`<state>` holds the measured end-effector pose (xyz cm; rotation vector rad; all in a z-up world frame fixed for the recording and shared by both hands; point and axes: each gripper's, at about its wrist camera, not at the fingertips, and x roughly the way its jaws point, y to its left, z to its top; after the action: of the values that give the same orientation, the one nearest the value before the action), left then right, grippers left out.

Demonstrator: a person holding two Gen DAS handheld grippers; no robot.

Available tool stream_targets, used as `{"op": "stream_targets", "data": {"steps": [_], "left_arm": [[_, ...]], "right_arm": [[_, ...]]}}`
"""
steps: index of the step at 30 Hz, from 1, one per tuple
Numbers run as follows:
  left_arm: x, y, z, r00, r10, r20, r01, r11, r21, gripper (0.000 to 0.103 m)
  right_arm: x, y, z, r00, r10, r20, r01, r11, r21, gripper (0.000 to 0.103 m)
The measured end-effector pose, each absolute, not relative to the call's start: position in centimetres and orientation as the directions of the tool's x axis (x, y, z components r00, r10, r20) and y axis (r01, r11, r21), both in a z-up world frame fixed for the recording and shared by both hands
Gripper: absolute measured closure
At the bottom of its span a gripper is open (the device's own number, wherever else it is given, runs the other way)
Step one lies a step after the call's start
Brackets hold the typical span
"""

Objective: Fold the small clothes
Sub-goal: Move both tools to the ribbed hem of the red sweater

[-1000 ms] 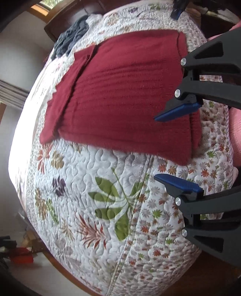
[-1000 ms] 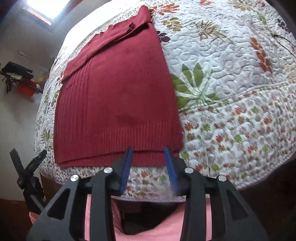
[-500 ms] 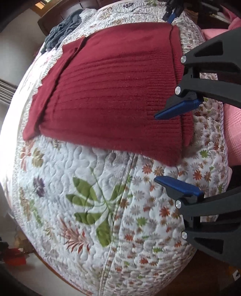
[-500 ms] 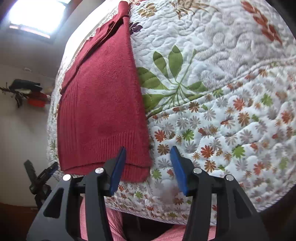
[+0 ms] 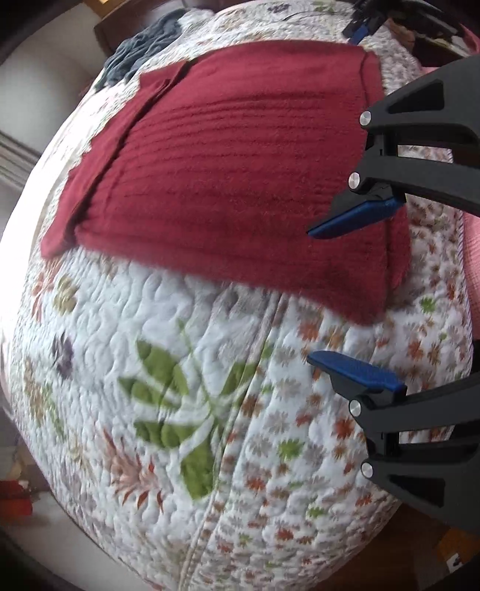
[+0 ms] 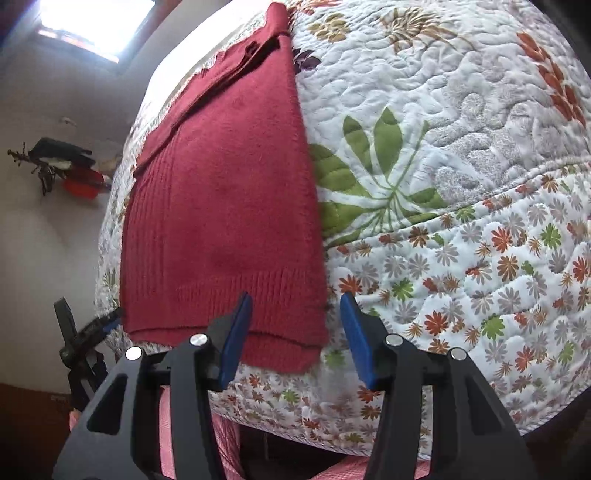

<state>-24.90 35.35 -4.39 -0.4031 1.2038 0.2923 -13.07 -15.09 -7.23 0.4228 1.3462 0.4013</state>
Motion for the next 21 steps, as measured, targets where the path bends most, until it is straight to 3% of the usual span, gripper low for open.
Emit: {"op": "stream_targets", "data": {"steps": [6, 10, 17, 19, 21], "left_arm": [[-24.6, 35.3, -5.0, 0.334, -0.036, -0.942, -0.401, 0.899, -0.176, 0.040], [-24.7, 33.7, -4.8, 0.353, -0.154, -0.923, -0.352, 0.892, -0.283, 0.042], [-24.9, 32.6, -6.2, 0.317, -0.130, -0.939, -0.355, 0.902, -0.245, 0.042], [-24.8, 32.4, -6.0, 0.320, -0.130, -0.939, -0.354, 0.902, -0.246, 0.053], [-24.9, 32.4, -5.8, 0.325, -0.146, -0.934, -0.358, 0.895, -0.264, 0.081]], "right_arm": [[-13.3, -13.4, -7.8, 0.151, 0.450, -0.880, -0.065, 0.893, 0.446, 0.053], [-13.6, -12.3, -7.5, 0.139, 0.500, -0.855, -0.084, 0.866, 0.493, 0.059], [-13.1, -11.1, -9.6, 0.100, 0.493, -0.864, -0.051, 0.870, 0.491, 0.060], [-13.2, -11.2, -9.6, 0.107, 0.502, -0.858, -0.045, 0.865, 0.500, 0.068], [-13.3, -11.7, -9.3, 0.114, 0.509, -0.853, -0.056, 0.861, 0.506, 0.090]]}}
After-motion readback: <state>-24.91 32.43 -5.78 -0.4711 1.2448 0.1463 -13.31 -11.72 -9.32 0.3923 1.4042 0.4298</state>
